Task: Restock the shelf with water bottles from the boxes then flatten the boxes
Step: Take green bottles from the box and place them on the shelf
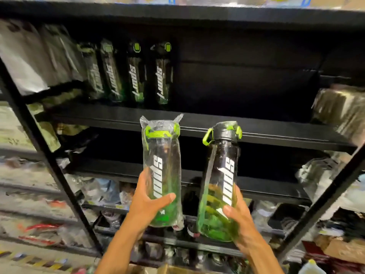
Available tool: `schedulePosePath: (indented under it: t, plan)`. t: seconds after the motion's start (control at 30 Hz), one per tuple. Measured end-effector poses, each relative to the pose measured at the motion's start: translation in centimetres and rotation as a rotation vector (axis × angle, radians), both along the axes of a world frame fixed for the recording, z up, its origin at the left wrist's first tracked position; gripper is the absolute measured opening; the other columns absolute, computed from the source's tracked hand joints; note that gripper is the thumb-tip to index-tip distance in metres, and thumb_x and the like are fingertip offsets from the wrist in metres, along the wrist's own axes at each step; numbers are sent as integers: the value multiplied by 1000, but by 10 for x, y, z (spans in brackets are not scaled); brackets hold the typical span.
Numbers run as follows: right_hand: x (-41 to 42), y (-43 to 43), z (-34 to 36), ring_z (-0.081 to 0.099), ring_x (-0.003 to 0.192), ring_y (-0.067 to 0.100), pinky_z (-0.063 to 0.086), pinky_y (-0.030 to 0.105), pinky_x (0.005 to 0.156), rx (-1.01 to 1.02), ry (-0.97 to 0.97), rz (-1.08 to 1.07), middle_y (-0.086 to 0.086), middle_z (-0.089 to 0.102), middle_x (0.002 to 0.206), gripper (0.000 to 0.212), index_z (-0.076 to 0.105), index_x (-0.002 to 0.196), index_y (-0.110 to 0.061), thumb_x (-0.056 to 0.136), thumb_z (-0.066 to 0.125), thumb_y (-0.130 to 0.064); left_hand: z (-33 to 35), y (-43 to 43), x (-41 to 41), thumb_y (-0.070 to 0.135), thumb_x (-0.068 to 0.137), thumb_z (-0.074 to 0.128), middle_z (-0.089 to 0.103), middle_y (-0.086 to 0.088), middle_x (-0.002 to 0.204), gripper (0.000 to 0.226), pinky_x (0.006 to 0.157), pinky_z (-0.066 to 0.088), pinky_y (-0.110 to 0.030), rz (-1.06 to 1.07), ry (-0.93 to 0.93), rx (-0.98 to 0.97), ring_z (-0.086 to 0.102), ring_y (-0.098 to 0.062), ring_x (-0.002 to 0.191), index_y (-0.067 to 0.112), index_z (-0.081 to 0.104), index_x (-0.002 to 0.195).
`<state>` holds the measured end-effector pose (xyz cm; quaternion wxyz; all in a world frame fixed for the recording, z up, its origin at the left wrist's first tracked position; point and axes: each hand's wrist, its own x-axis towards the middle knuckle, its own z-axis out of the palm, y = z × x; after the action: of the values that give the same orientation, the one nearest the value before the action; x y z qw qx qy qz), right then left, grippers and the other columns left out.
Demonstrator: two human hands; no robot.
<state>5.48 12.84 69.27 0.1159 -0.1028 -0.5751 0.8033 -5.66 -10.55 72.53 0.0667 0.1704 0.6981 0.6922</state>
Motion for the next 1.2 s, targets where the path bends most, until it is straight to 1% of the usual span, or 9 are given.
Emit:
schedulePosePath:
  t: [0.17, 0.3, 0.53, 0.7, 0.83, 0.97, 1.07, 1.13, 1.2]
  plan:
    - [-61, -13, 52, 68, 118, 32, 58, 52, 94, 209, 145, -177, 7, 68, 133, 105, 48, 146, -30, 50, 90, -41, 49, -11, -68, 13, 83, 83, 28, 48, 127, 85, 100, 34, -8, -21, 137, 25, 34, 34, 119, 53, 27, 133]
    - [-100, -13, 81, 71, 114, 26, 60, 44, 90, 256, 154, -255, 0, 72, 126, 100, 54, 138, -31, 50, 94, -57, 81, -2, -114, 17, 89, 78, 33, 47, 124, 73, 80, 35, 7, -75, 204, 70, 33, 45, 101, 49, 29, 133]
    - [-157, 27, 135, 73, 106, 14, 58, 42, 94, 414, 208, -351, -10, 75, 116, 65, 56, 128, -35, 71, 85, -45, 133, 47, -185, 30, 92, 77, 35, 47, 120, 66, 82, 38, -3, -115, 236, 94, 38, 43, 95, 46, 32, 136]
    - [-198, 67, 156, 71, 113, 11, 57, 46, 100, 485, 153, -369, -12, 70, 128, 87, 49, 143, -36, 68, 84, -63, 153, 89, -241, 49, 77, 86, 28, 29, 154, 103, 111, 35, -34, -180, 151, 97, 30, 2, 140, 39, 24, 159]
    - [-225, 95, 163, 70, 111, 6, 57, 41, 100, 555, 85, -363, -15, 70, 126, 92, 47, 146, -34, 68, 88, -61, 159, 118, -269, 54, 69, 90, 29, 20, 159, 112, 120, 34, -45, -207, 89, 55, 34, -9, 143, 38, 24, 158]
    - [-249, 116, 170, 72, 99, 6, 56, 28, 85, 648, 14, -377, -11, 73, 113, 63, 54, 128, -31, 77, 91, -36, 154, 143, -287, 55, 68, 91, 43, 3, 152, 108, 111, 43, -40, -151, 50, -31, 45, -19, 137, 23, 31, 151]
    - [-272, 129, 171, 71, 100, 9, 59, 35, 90, 712, -52, -385, -11, 73, 112, 74, 57, 124, -29, 64, 96, -48, 149, 158, -303, 48, 72, 91, 68, 2, 111, 62, 80, 51, -24, -69, 51, -93, 66, -16, 102, 13, 57, 110]
    - [-289, 141, 169, 74, 95, 12, 61, 41, 90, 762, -105, -380, -9, 78, 104, 73, 68, 117, -26, 56, 95, -56, 143, 168, -319, 58, 62, 93, 73, -2, 96, 66, 72, 51, -23, -60, 39, -125, 69, -20, 89, 8, 65, 95]
    - [-303, 150, 168, 77, 89, 21, 62, 47, 88, 780, -148, -359, 0, 80, 93, 59, 79, 102, -15, 61, 94, -54, 139, 177, -328, 51, 64, 95, 74, 2, 109, 77, 72, 48, -16, -71, 14, -105, 68, -13, 96, 9, 68, 122]
